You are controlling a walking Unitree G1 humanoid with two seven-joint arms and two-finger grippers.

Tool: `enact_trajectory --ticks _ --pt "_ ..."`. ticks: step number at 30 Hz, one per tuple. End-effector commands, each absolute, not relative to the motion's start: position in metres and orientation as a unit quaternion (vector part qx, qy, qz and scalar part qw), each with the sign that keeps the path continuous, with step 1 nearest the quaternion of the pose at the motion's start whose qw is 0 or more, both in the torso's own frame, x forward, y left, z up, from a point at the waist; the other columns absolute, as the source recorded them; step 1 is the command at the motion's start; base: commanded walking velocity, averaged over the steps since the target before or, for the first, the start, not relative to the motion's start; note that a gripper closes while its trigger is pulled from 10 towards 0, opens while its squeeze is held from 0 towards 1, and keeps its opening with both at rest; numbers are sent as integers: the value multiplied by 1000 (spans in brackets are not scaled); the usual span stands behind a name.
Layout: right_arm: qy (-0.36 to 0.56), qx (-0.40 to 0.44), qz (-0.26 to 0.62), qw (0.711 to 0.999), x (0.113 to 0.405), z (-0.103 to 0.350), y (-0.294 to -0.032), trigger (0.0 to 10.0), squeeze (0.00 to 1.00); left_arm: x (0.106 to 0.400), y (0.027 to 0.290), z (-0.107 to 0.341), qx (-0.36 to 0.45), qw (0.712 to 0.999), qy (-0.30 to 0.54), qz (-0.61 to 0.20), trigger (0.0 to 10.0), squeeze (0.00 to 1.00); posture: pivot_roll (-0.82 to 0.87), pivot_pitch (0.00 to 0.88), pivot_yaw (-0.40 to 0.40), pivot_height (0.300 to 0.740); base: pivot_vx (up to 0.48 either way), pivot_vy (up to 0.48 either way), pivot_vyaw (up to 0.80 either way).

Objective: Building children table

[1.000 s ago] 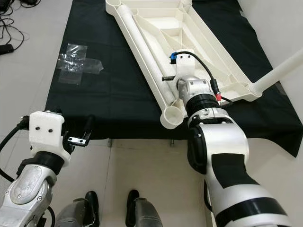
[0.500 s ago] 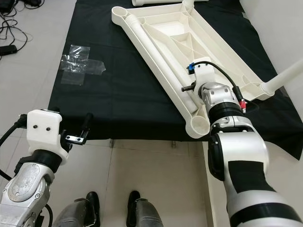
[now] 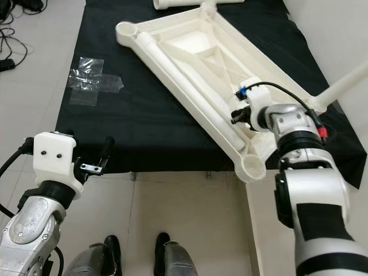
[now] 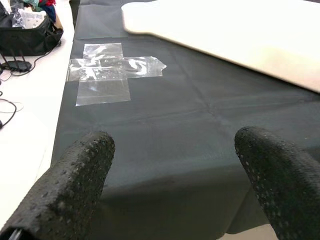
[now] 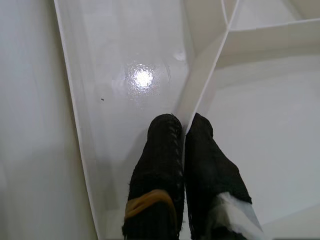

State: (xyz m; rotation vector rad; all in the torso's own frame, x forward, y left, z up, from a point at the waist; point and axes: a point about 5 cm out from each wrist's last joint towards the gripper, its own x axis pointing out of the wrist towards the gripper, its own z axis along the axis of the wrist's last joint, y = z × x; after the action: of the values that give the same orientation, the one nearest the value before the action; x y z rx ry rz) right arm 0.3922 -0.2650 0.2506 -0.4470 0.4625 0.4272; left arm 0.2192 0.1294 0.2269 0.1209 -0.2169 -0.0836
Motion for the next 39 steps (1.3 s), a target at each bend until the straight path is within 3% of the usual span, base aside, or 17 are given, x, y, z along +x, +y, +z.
enact_trajectory --ticks 1,5,9,16,26,34,35,39 --pt "282 -235 289 884 385 220 -256 0 0 219 127 223 59 992 -100 -53 10000 0 50 330 -173 740 0 0 0" --pt "296 -283 367 835 373 221 -265 0 0 220 127 224 59 992 -101 -55 10000 0 51 325 -169 740 0 0 0" --pt "297 -305 387 817 370 222 -267 0 0 220 126 224 58 992 -102 -57 10000 0 51 324 -169 740 0 0 0" --pt "218 -387 322 836 384 236 -260 0 0 218 124 224 55 992 -101 -60 10000 0 59 329 -172 740 0 0 0" --pt "146 -465 267 832 396 263 -249 0 0 217 123 223 54 992 -99 -58 10000 0 53 335 -174 740 0 0 0" --pt "89 -522 124 839 406 293 -254 0 0 217 122 222 52 992 -97 -58 10000 0 48 335 -180 740 0 0 0" --pt "75 -524 106 842 408 299 -253 10000 0 217 122 222 51 992 -97 -57 10000 0 46 336 -181 740 0 0 0" --pt "46 -504 82 858 409 307 -251 10000 0 217 121 221 50 992 -96 -58 10000 0 46 336 -180 740 0 0 0"
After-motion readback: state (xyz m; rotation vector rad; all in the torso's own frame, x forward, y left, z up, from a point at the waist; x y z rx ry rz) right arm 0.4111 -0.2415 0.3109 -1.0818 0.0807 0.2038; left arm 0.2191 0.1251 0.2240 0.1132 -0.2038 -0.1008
